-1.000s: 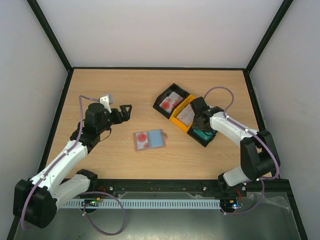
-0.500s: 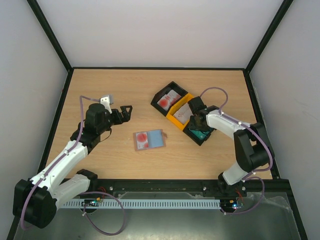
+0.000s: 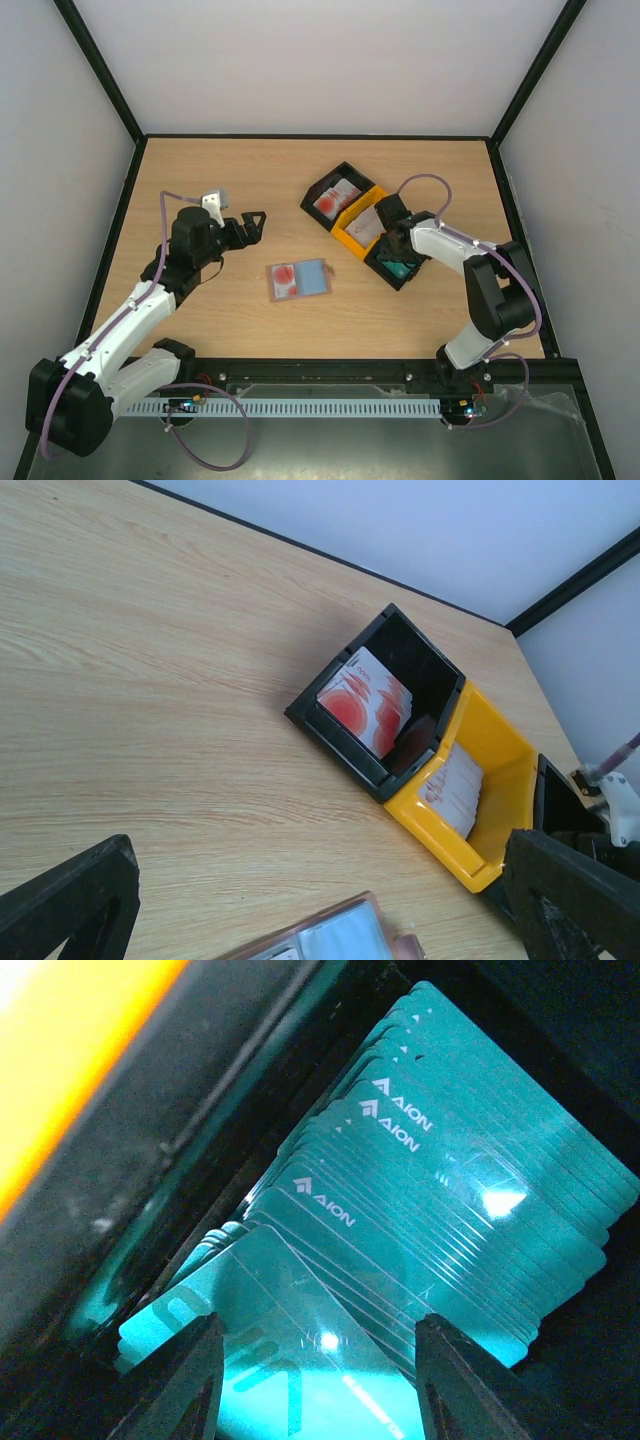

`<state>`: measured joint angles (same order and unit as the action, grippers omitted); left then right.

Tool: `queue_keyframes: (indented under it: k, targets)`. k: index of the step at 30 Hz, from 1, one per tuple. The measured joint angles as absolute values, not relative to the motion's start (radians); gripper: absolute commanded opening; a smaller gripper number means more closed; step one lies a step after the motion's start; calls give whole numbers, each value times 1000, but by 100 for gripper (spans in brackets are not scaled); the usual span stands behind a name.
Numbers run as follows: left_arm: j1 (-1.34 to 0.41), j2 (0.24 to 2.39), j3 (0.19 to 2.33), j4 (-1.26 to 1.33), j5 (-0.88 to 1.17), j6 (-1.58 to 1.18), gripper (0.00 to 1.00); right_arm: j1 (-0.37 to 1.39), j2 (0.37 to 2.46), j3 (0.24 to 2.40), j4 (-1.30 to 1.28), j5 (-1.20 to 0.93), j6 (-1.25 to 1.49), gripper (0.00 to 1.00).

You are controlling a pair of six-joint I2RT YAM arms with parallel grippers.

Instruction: Put the credit cards into the card holder

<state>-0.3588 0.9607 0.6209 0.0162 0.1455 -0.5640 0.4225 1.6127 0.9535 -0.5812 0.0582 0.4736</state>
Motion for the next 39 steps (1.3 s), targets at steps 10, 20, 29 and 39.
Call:
queue_keyframes:
  k: [10,20,29,39]
  targets:
    - [-362,963,620,17,176,-558,100,420,1620,956,-578,25,450,44]
    - [-362,975,620,18,181,-556,100,418,1624,954,-577,-43,419,32]
    - [-362,985,620,31,187,-556,100,418,1618,955,-583,-105,418,22]
    - [-362,986,619,39,192,-556,100,418,1552,951,-602,-239,408,22]
